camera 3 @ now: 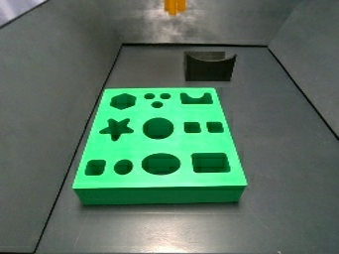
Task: Pick up the 3 prong object. Move up. Move to above the board. Insert the 3 prong object.
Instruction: Move to above the board.
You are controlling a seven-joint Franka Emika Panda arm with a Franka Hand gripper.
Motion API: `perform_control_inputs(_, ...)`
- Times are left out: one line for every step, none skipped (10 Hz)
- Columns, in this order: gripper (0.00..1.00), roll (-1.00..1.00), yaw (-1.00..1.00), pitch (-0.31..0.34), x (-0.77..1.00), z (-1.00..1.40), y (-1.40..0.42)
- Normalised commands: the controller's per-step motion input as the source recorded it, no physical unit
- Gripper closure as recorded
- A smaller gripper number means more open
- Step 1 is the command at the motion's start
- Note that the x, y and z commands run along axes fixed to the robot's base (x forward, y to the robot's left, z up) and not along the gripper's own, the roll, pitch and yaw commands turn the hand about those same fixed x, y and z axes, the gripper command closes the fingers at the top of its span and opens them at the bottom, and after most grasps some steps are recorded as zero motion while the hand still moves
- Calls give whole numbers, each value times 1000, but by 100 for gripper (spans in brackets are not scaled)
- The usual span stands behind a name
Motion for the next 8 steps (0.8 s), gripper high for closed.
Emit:
perform_control_inputs(100,-34,14,90,110,943,-30)
perform_control_inputs(100,-26,15,90,79,771,-24)
perform_control_inputs(100,-17,17,91,41,545,-16)
perform_control_inputs(100,-9,18,90,24,377,-13)
perform_control_inputs(100,12,1000,124,-31,180,-1000)
perform_control_inputs(100,20,1000,121,-27,152,-1000)
perform_control_inputs(100,19,1000,122,-33,164,-1000)
perform_control_inputs(100,12,1000,122,-33,170,-1000)
